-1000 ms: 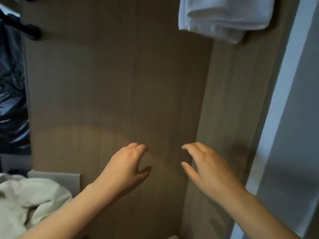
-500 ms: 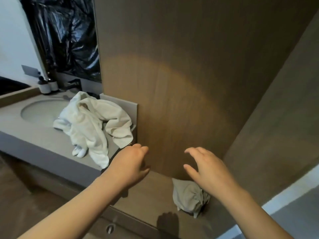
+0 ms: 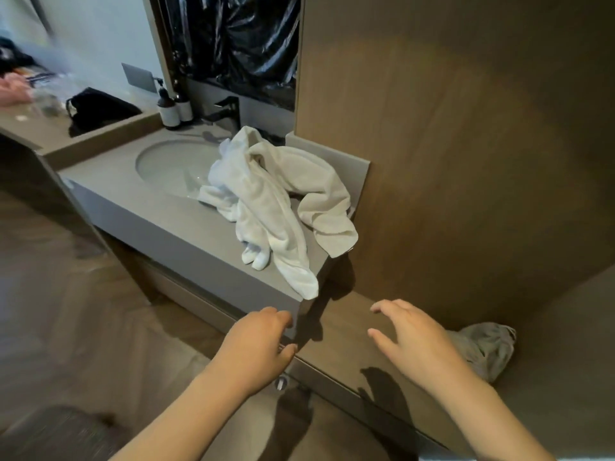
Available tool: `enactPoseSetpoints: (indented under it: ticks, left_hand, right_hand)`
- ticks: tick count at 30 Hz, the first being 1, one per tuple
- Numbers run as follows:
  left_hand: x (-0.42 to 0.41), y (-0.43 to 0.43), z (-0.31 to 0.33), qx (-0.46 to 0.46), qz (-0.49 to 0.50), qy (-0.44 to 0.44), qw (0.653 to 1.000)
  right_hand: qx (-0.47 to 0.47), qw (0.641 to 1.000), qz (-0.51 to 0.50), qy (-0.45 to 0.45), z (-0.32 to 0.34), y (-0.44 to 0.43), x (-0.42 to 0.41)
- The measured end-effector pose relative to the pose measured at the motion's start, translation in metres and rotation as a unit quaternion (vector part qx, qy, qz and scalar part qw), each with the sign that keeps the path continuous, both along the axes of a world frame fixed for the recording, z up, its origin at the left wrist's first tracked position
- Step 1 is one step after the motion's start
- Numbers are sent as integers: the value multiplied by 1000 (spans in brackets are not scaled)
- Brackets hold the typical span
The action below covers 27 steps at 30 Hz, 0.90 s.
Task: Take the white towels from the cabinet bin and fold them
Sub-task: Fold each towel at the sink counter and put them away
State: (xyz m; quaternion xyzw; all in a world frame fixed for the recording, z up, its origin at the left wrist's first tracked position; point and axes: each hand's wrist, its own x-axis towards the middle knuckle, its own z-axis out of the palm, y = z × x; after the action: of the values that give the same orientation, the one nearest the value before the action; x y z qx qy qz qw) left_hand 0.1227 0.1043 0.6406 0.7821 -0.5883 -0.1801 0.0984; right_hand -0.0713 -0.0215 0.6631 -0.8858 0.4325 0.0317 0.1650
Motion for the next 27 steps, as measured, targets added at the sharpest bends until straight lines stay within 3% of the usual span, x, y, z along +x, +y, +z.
enactPoseSetpoints:
  ticks: [6, 13, 24, 27]
  left_hand:
    - [72, 21, -16, 30, 29, 25, 999]
    - [124, -1, -10, -18, 39, 33, 999]
    - [186, -98, -7, -67, 58, 29, 996]
    - [203, -130, -2, -75, 64, 22, 995]
  right_hand:
    - [52, 998, -21, -13, -21, 13, 62]
    - [57, 997, -31, -45, -27, -6, 120]
    - [59, 993, -64, -84, -32, -96, 186]
    - [14, 988, -60, -145, -33, -126, 200]
